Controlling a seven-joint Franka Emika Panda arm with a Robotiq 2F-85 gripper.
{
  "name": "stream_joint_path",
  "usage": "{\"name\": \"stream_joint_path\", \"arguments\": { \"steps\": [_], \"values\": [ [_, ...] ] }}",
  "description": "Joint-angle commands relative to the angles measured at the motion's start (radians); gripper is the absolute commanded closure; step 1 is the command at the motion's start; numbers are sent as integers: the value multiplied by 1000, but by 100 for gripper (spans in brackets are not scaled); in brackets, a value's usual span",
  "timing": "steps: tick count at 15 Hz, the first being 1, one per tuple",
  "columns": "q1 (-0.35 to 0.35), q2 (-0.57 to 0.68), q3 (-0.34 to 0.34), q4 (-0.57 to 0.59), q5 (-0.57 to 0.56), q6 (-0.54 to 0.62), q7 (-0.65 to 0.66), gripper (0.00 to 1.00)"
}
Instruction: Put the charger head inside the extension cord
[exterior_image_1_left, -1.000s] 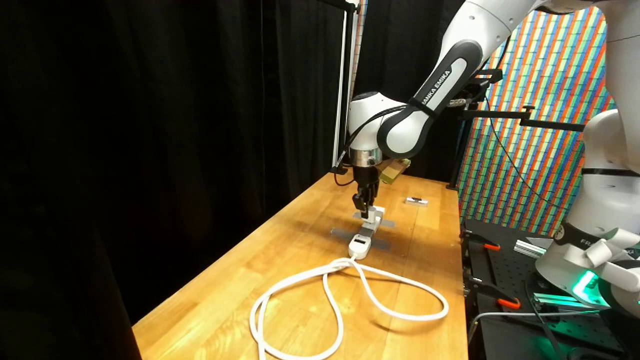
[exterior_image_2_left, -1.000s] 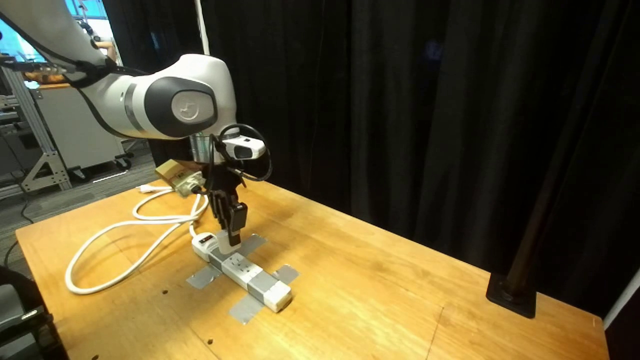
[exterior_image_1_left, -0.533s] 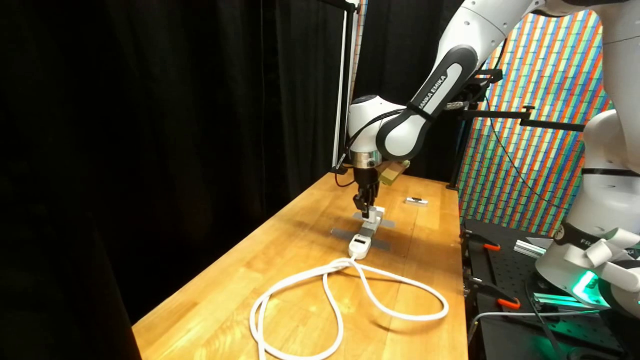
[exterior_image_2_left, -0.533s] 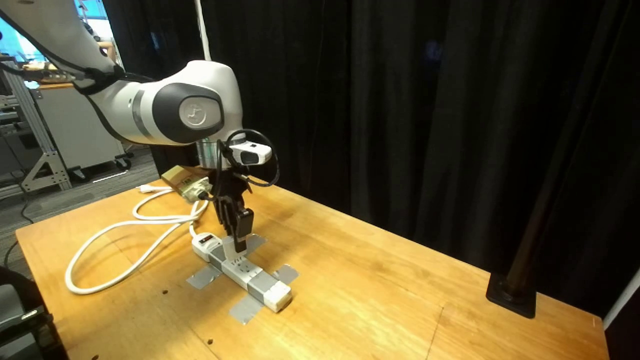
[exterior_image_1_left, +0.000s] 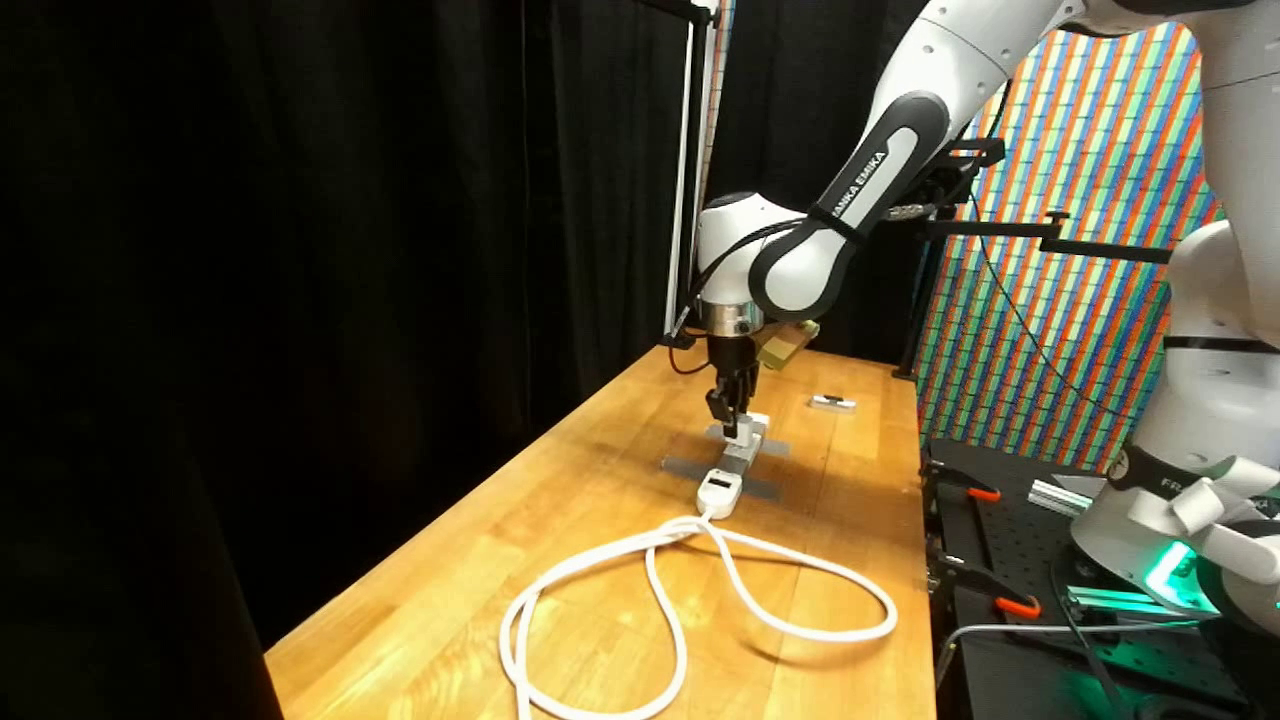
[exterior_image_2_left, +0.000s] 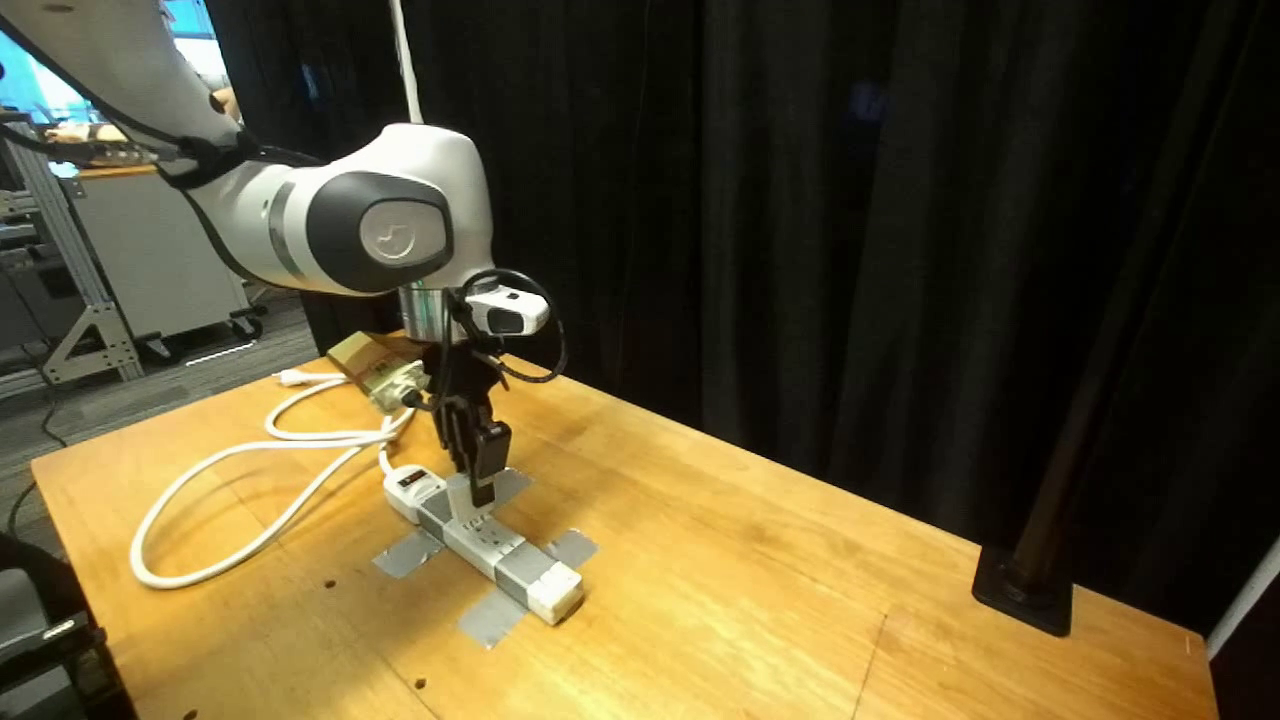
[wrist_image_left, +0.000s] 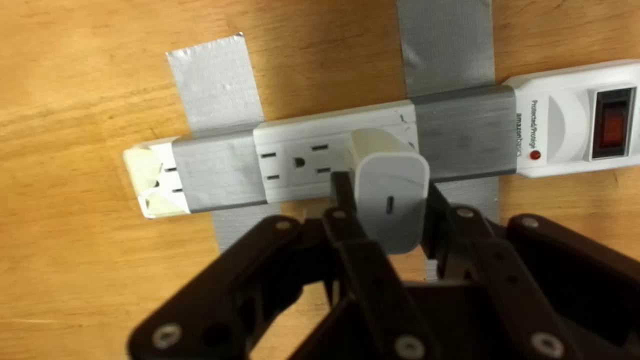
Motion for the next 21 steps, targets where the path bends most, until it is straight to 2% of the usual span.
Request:
{"name": "stream_joint_path", "arguments": {
  "steps": [1, 5, 21],
  "values": [
    [-41, 28, 38, 7, 79, 40, -75, 81],
    [-55, 26, 53, -1, 117, 47, -121, 81],
    [-41, -27, 19, -88, 64, 88, -110, 81]
  ]
}}
